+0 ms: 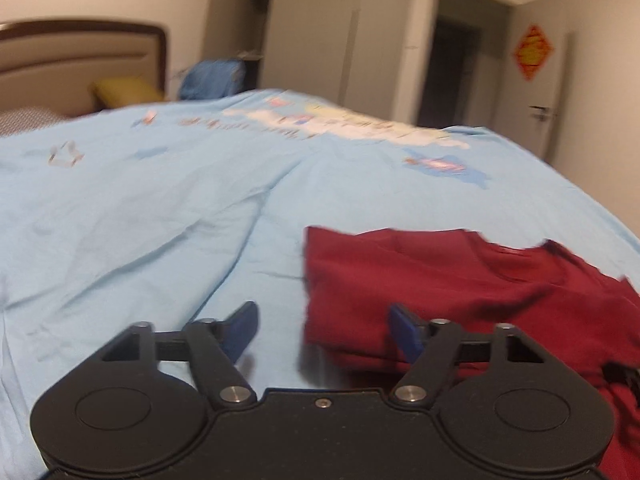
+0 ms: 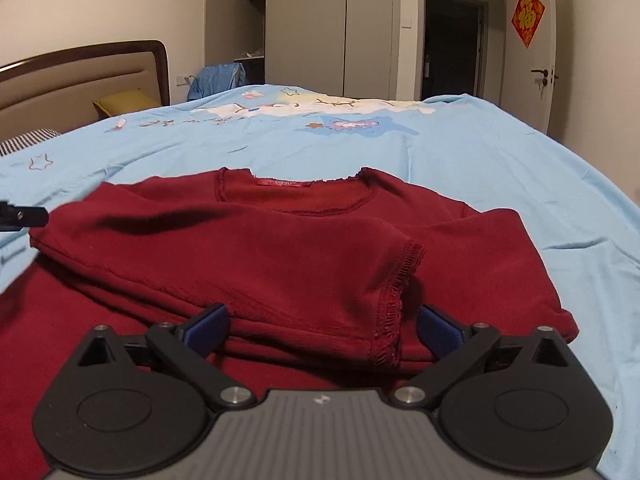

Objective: Fold small clothes
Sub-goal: 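Pinch the folded sleeve edge with the left gripper and straighten it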

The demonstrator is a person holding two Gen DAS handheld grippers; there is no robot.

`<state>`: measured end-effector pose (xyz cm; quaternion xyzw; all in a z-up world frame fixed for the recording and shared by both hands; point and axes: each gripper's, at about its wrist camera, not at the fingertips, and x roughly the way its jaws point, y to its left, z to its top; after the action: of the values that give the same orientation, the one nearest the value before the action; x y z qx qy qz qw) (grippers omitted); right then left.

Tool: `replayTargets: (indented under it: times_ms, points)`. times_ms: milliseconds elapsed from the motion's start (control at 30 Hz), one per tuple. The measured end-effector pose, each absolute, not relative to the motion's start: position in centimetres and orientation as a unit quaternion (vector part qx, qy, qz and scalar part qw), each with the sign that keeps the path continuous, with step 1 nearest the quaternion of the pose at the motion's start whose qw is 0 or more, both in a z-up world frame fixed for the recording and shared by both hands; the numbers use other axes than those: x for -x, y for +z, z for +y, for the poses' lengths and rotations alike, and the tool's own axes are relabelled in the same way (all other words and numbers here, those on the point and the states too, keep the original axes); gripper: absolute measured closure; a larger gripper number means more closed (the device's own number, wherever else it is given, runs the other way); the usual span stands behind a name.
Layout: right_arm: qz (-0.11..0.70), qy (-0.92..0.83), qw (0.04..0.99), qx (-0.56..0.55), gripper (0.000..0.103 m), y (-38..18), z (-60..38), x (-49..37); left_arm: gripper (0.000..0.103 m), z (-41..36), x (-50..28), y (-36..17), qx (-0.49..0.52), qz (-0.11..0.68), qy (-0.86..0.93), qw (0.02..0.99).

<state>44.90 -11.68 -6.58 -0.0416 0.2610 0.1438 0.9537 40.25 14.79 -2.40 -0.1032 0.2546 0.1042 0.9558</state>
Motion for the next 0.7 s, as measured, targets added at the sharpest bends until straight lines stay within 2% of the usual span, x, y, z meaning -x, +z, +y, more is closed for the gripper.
replayTargets:
  times_ms: [167, 367, 433, 500, 700]
  points:
    - [0.26, 0.146, 0.954, 0.038, 0.0, -7.0, -11.8, -44.7, 0.062, 16.4, -41.0, -4.1, 0.146, 0.283, 0.135, 0.938]
    - [0.265, 0.148, 0.952, 0.037, 0.0, -6.8, -12.2, -44.1, 0.063, 16.4, -41.0, -4.3, 0.131, 0.289, 0.136, 0.938]
    - [0.265, 0.151, 0.952, 0.043, 0.0, -6.4, -12.5, -43.3, 0.056, 16.4, -40.4, -3.8, 0.127, 0.288, 0.133, 0.94]
    - [0.261, 0.156, 0.951, 0.053, 0.0, -6.0, -12.9, -42.0, 0.037, 16.1, -39.5, -3.3, 0.115, 0.279, 0.131, 0.944]
    - [0.269, 0.165, 0.945, 0.087, 0.0, -5.8, -15.2, -36.9, 0.017, 13.9, -33.6, -2.3, 0.043, 0.253, 0.124, 0.958]
